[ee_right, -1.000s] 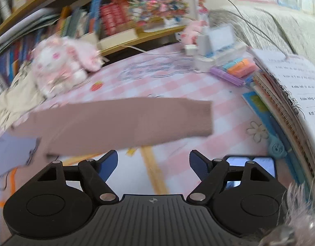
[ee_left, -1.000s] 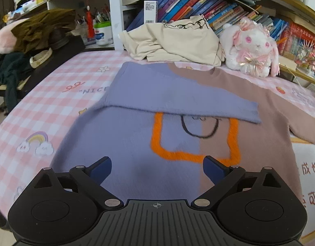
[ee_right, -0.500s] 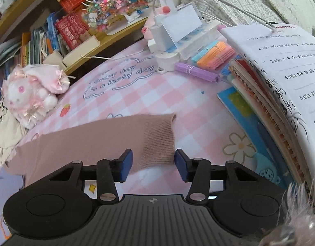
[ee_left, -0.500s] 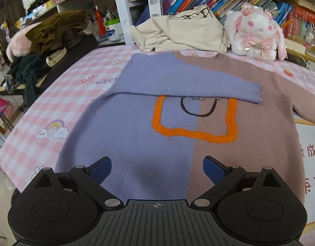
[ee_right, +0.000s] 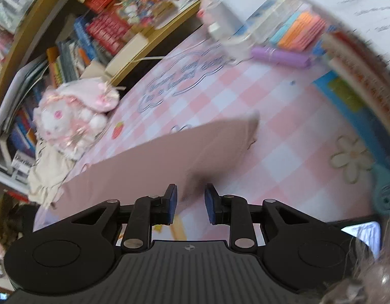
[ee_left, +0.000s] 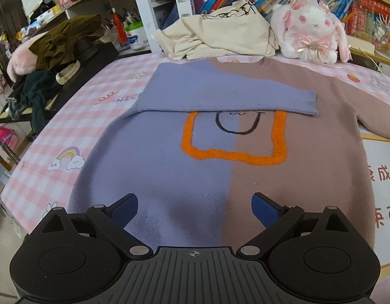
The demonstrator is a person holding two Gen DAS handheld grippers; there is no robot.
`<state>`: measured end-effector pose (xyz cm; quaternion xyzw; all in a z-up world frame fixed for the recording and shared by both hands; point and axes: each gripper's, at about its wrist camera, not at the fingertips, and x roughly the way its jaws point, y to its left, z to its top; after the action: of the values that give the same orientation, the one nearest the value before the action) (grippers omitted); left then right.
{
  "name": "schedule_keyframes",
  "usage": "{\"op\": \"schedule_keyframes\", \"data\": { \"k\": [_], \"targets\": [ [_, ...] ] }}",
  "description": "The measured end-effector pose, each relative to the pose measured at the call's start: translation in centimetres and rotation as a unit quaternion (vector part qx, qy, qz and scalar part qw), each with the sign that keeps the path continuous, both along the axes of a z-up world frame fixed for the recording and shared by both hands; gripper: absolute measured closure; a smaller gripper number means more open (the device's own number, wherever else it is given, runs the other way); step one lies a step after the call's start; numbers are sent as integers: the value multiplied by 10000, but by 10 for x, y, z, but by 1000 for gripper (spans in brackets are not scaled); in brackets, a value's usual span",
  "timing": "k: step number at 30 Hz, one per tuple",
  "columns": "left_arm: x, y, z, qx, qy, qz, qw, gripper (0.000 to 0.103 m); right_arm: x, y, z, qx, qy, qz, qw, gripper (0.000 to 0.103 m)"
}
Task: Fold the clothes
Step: 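Move the right gripper to the mauve sleeve cuff and grasp it, then lift the mauve sleeve with the right gripper and fold it over the lavender sleeve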
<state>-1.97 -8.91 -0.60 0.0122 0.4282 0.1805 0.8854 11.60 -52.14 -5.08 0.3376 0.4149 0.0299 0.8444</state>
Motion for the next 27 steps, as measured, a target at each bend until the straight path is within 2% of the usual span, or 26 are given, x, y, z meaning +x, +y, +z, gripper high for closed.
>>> {"op": "schedule_keyframes", "data": {
  "k": [3, 9, 13, 15, 17, 27],
  "targets": [
    [0, -3, 0, 18, 8, -62, 10000, 5, 1, 2, 0, -11, -26, -6, 10000, 76],
    [-4, -3, -1, 40, 48, -56, 10000, 5, 3, -26, -2, 104, 36, -504, 9987, 78],
    [-6, -1, -2, 1, 62, 8, 10000, 5, 5, -32, -2, 21, 102, -428, 9990, 86],
    [-7, 1, -2, -18, 69, 40, 10000, 5, 6, -31, -2, -64, 157, -360, 9992, 94],
    [-7, 2, -2, -32, 72, 59, 10000, 5, 8, -30, -2, -67, 188, -308, 9993, 96],
    [-12, 8, -2, -23, -39, -87, 10000, 5, 16, -3, 41, -200, -458, 142, 9986, 97]
  ]
}}
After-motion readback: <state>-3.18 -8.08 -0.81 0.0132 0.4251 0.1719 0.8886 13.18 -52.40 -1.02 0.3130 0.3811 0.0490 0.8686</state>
